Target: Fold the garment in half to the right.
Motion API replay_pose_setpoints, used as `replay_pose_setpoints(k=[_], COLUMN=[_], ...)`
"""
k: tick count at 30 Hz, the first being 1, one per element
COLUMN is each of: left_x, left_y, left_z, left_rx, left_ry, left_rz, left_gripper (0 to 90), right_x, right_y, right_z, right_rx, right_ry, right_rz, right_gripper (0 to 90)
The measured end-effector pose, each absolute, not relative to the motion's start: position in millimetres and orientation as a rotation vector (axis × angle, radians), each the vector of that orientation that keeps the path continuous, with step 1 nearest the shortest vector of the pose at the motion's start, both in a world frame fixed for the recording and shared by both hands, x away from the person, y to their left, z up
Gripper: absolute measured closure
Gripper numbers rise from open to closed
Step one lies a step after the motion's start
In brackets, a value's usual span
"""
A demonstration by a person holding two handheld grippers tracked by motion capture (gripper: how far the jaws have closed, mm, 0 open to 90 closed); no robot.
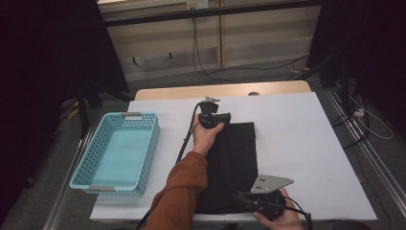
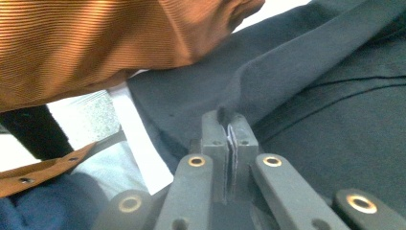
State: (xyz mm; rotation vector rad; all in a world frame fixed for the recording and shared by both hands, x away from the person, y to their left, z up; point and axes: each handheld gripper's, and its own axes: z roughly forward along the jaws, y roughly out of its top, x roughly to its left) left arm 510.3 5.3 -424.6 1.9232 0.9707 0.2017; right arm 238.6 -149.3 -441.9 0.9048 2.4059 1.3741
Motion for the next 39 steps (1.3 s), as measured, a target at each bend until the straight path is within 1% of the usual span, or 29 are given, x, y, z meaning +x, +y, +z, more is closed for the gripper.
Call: replay_pose_setpoints(k=[5, 10, 18, 33, 38, 39], left_x=[509, 508, 505, 502, 502, 502], left_y=[-4, -12, -23, -50, -53, -53], left_z=[-427, -429, -423, -432, -438, -438], left_rx=[1.929, 1.935, 1.926, 1.937, 1.963, 1.963], left_ry=[0.956, 0.949, 0.937, 0.917, 0.906, 0.904], left_rz=[0.185, 0.164, 0.159, 0.111, 0.098, 0.095], left_gripper=[84.2, 84.2, 84.2, 84.2, 81.6, 79.9], right_x=[230, 229, 225, 220, 221, 221], right_y=[-149, -155, -163, -179, -182, -182], right_z=[-441, -444, -443, -447, -451, -452], right_rx=[0.890, 0.901, 0.909, 0.959, 0.990, 0.997], right_ry=[2.417, 2.429, 2.423, 2.435, 2.455, 2.461], right_rz=[1.368, 1.357, 1.350, 1.313, 1.282, 1.276], right_gripper=[89.1, 89.1, 89.1, 89.1, 89.0, 89.0])
